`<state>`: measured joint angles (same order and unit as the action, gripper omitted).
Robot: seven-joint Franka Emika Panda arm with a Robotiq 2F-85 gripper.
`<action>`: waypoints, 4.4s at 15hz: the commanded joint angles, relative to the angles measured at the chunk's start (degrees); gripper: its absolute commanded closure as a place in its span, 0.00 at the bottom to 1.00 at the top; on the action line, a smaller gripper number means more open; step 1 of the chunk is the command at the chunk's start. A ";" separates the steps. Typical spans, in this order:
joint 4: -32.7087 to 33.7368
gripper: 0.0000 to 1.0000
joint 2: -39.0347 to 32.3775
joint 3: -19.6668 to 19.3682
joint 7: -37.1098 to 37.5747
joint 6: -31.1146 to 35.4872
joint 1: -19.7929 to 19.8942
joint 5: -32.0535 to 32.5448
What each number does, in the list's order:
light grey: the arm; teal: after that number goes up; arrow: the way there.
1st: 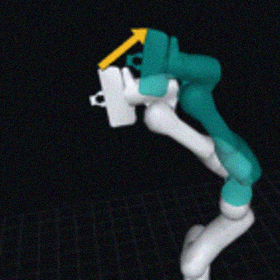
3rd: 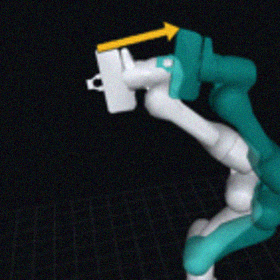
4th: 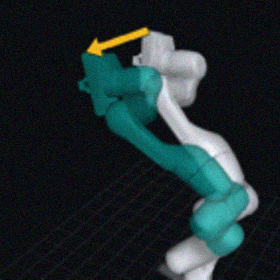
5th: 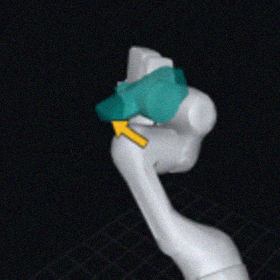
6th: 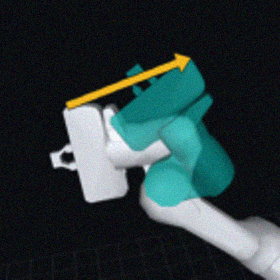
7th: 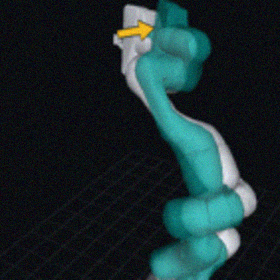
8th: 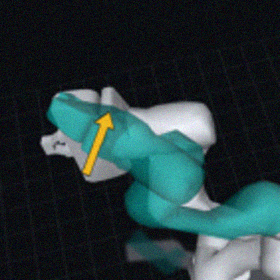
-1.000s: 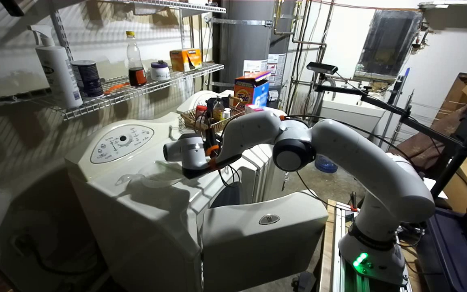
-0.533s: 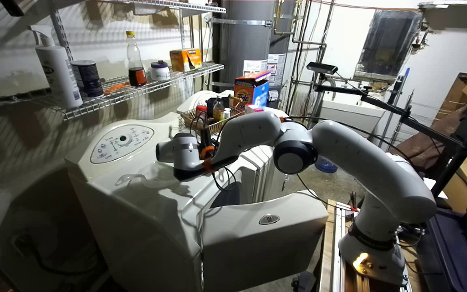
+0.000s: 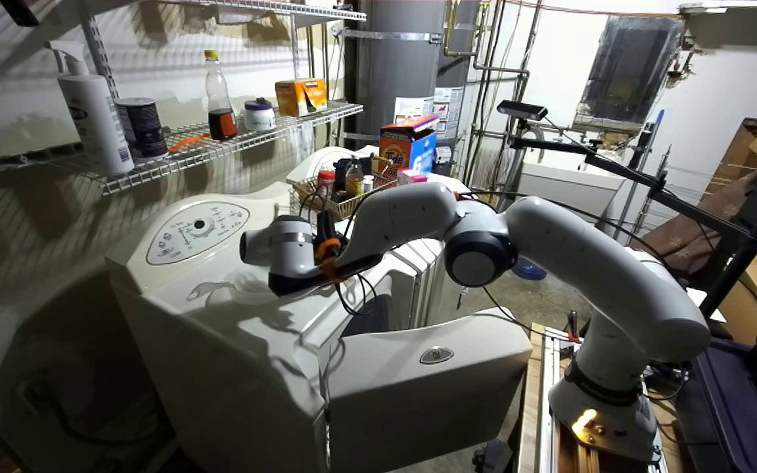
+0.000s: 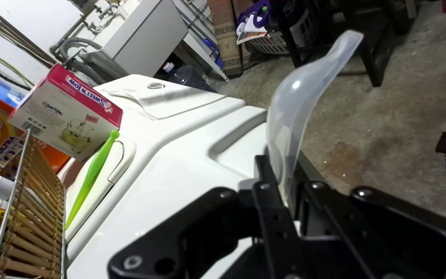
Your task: Use the green brush to sweep the top of the machine on the left.
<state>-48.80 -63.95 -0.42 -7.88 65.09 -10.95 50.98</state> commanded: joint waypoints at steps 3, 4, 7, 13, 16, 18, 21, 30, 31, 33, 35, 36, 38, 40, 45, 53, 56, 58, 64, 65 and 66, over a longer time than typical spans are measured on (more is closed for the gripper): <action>4.45 0.97 -3.49 1.83 -5.66 0.03 -1.36 -5.14; 4.72 0.97 -3.59 1.78 -5.91 -0.03 -1.61 -5.35; 5.52 0.97 -3.83 1.60 -6.64 -0.21 -2.12 -6.35; 8.17 0.97 -3.77 0.21 -6.13 -1.10 -2.64 -7.39; 11.10 0.97 -2.83 -1.62 -4.64 -2.63 -3.33 -6.51; 12.99 0.97 -1.62 -2.48 -4.22 -3.61 -3.75 -6.42; 15.07 0.97 -0.23 -2.33 -2.83 -3.15 -3.75 -3.83; 18.41 0.97 -4.21 -13.99 2.10 12.18 -0.70 10.36; 15.74 0.97 -1.22 -11.83 0.80 9.58 -1.88 7.31; 15.72 0.89 -1.87 -12.27 0.94 10.39 -0.91 7.49; 15.73 0.89 -1.79 -12.17 0.94 10.38 -1.24 7.48; 15.73 0.89 -1.75 -12.10 0.94 10.33 -1.59 7.48; 15.49 0.97 -2.07 -12.23 -0.01 10.80 -1.60 7.81; 16.02 0.97 -3.13 -12.82 -1.45 11.64 -0.73 8.37; 17.16 0.97 -7.13 -14.27 -5.65 13.44 2.56 8.83; 20.37 0.97 -13.75 -17.49 -9.63 19.35 7.07 10.53; 19.96 0.97 -14.38 -19.70 -9.39 22.47 7.71 11.59; 19.66 0.97 -14.37 -21.43 -8.97 24.39 7.86 13.04; 21.08 0.97 -15.43 -22.15 -8.04 25.70 9.37 13.73; 21.16 0.97 -15.59 -21.93 -8.04 25.74 9.50 13.50; 21.29 0.97 -15.76 -21.65 -8.19 25.71 9.55 13.28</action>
<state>-31.75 -77.22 -22.94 -15.19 90.68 -3.05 62.62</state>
